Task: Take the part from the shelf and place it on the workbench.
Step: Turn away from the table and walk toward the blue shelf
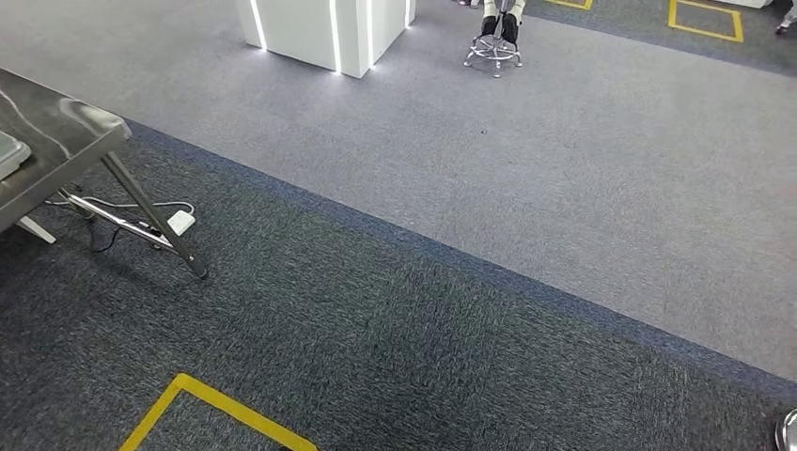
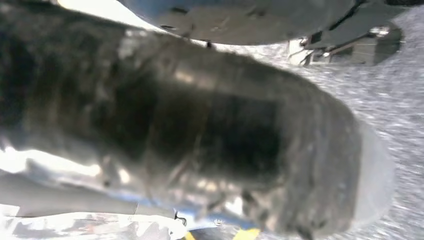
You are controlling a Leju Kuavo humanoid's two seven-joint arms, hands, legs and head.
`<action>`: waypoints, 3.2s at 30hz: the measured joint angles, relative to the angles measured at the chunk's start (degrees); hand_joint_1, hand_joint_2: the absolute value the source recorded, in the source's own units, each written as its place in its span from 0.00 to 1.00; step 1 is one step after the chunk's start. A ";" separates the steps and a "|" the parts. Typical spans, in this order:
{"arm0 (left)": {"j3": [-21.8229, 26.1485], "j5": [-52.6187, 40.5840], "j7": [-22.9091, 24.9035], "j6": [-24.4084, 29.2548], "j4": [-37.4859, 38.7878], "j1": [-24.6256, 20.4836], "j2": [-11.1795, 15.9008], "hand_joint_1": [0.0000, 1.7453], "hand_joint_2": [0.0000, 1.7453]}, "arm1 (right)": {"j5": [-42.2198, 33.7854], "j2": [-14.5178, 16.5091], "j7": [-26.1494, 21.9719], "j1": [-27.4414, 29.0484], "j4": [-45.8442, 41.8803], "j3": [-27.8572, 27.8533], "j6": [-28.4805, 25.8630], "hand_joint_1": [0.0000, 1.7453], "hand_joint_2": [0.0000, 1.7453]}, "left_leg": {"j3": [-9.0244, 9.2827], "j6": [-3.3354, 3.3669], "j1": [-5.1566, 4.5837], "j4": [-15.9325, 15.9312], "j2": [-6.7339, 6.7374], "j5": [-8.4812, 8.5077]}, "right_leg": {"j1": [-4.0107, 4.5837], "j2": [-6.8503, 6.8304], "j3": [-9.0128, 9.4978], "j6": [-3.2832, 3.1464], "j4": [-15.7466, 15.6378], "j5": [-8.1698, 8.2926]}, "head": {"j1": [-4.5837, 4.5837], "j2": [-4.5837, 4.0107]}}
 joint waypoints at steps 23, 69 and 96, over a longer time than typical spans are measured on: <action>-0.02 0.64 -0.51 0.10 0.00 0.13 -0.05 0.00 0.00 | 0.61 -0.04 1.02 -0.05 0.10 -0.02 0.20 0.00 0.00 | -1.88 -2.59 0.29 4.82 -1.68 -1.52 | 0.31 1.83 2.82 -2.59 -4.75 3.00 | -0.25 0.00; 0.48 1.20 0.46 0.45 0.00 0.24 0.40 0.00 0.00 | 2.15 -0.13 2.06 -0.04 0.36 -0.01 1.14 0.00 0.00 | -0.21 -0.58 -0.02 -0.58 5.16 0.87 | 0.12 -4.94 0.11 0.17 0.83 1.38 | 0.27 0.00; 0.50 0.85 -1.84 -0.06 0.00 0.10 0.40 0.00 0.00 | 2.56 -0.26 0.78 -0.26 0.36 0.26 1.07 0.00 0.00 | -0.68 -0.16 0.08 -0.69 2.05 1.38 | -0.14 -2.38 -5.30 0.27 10.28 -3.95 | 0.33 0.00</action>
